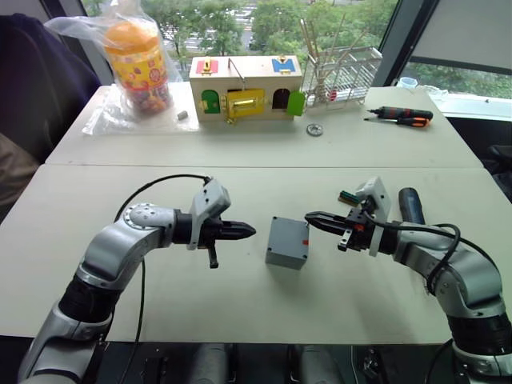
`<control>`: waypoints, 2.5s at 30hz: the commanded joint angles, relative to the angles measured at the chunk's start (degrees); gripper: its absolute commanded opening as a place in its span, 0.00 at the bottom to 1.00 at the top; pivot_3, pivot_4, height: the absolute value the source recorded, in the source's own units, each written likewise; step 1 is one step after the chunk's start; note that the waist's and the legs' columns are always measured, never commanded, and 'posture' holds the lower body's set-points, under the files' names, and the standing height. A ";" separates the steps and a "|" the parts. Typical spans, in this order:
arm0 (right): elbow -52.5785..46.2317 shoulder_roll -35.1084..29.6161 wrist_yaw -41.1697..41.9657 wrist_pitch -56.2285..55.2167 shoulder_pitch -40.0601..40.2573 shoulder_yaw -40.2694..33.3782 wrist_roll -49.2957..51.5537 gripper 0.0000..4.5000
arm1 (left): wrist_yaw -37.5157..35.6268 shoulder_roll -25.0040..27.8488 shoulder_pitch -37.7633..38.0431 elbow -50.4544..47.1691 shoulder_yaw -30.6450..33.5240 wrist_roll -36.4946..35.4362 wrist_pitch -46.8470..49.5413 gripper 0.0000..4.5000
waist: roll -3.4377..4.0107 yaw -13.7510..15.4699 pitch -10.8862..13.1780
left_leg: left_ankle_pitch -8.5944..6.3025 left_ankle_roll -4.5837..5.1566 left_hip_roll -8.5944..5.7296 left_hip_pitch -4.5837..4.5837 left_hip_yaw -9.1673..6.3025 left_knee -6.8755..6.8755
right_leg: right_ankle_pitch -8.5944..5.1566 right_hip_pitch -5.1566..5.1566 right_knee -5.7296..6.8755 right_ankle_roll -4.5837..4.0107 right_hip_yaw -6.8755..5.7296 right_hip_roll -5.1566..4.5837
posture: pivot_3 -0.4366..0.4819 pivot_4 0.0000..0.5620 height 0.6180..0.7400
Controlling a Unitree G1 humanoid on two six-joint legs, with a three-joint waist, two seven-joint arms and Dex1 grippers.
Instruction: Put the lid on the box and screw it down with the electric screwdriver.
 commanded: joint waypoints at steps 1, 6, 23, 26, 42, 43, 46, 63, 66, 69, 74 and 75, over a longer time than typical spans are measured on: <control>0.27 -0.17 0.20 -1.61 -0.07 0.80 -0.80 0.01 | 0.29 -0.15 0.11 -0.83 0.10 -0.01 -1.02 0.00 | 0.00 -0.01 0.00 | 0.00 0.00 0.00 0.00 0.00 0.00 | 0.00 0.00 0.00 0.00 0.00 0.00 | 0.48 0.27 0.72; 1.69 0.12 -0.12 -3.22 -0.39 1.19 -1.77 0.01 | 0.62 -0.45 0.14 -0.77 -0.08 0.05 -1.23 0.00 | 0.00 0.00 0.00 | 0.00 0.00 0.00 0.00 0.00 0.00 | 0.00 0.00 0.00 0.00 0.00 0.00 | 0.48 0.27 0.72; 1.63 -0.98 1.12 -2.98 0.09 1.73 -1.76 0.01 | 0.69 -1.08 -0.20 0.05 -0.04 0.59 -1.74 0.00 | 0.00 0.02 0.00 | 0.00 0.00 0.00 0.00 0.00 0.00 | 0.00 0.00 0.00 0.00 0.00 0.00 | 0.48 0.27 0.72; 1.58 -1.56 1.41 -2.76 -0.21 1.31 -1.67 0.31 | 0.62 -1.25 -0.43 0.56 0.21 0.67 -1.90 0.00 | 0.00 0.02 0.00 | 0.00 0.00 0.00 0.00 0.00 0.00 | 0.00 0.00 0.00 0.00 0.00 0.00 | 0.48 0.27 0.72; 17.42 -30.30 6.66 15.97 -8.54 -12.05 1.91 1.00 | 0.08 -4.55 -4.67 -2.75 -0.47 -1.55 -2.17 0.00 | -0.01 0.10 0.01 | -0.02 0.04 -0.03 -0.01 0.04 0.01 | 0.00 0.01 -0.02 0.00 0.02 -0.05 | 0.48 0.27 0.72; 20.45 -33.42 7.89 17.21 -10.04 -9.46 0.59 1.00 | -0.02 -4.91 -5.03 -3.43 -0.92 -1.52 -2.35 0.00 | 0.00 0.03 0.02 | -0.02 0.05 -0.05 -0.01 0.03 0.01 | 0.00 0.01 -0.03 0.00 0.02 -0.06 | 0.48 0.27 0.72; 26.26 -39.27 12.90 19.81 -13.17 -1.44 -2.14 1.00 | 0.62 -6.32 -5.40 -5.41 -2.14 -1.47 -2.33 0.00 | 0.00 -0.11 0.01 | -0.05 0.08 -0.01 0.00 0.06 0.02 | -0.01 -0.02 -0.06 -0.01 0.06 -0.05 | 0.48 0.27 0.72; 57.29 -29.69 29.74 24.03 -36.29 30.74 -20.51 1.00 | 4.98 -5.84 -0.95 -11.94 -5.17 -0.03 -2.12 0.00 | 0.05 0.01 0.03 | -0.03 0.06 -0.03 -0.06 0.10 0.04 | 0.00 -0.09 -0.06 -0.01 0.08 -0.07 | 0.48 0.27 0.72; 62.42 -26.70 30.53 21.65 -38.08 32.41 -23.78 1.00 | 5.64 -5.00 -0.63 -11.85 -4.28 -0.29 -1.92 0.00 | 0.03 -0.07 0.03 | -0.03 0.05 -0.03 -0.06 0.10 0.05 | 0.00 -0.07 -0.07 -0.01 0.06 -0.07 | 0.48 0.27 0.72; 66.99 -23.86 30.88 19.24 -39.59 32.70 -26.49 0.95 | 5.84 -4.14 -0.16 -11.62 -3.86 -0.39 -2.03 0.00 | -0.10 -0.19 -0.05 | -0.02 0.04 0.00 0.00 0.09 0.08 | 0.00 -0.01 -0.06 -0.01 0.05 -0.04 | 0.48 0.27 0.72; 69.98 -22.07 33.10 16.20 -39.93 33.21 -30.60 0.61 | 5.73 -3.69 -0.23 -10.52 -3.75 -0.18 -2.55 0.00 | -0.18 -0.18 -0.09 | -0.02 0.03 0.00 0.04 0.06 0.11 | 0.00 0.08 -0.08 0.00 0.03 -0.03 | 0.48 0.27 0.72; 69.96 -22.19 33.68 15.81 -39.63 33.26 -31.33 0.52 | 5.60 -3.61 -0.35 -10.21 -3.72 -0.12 -2.70 0.00 | -0.18 -0.20 -0.09 | -0.02 0.03 0.00 0.04 0.06 0.11 | 0.00 0.08 -0.08 0.00 0.03 -0.03 | 0.48 0.27 0.72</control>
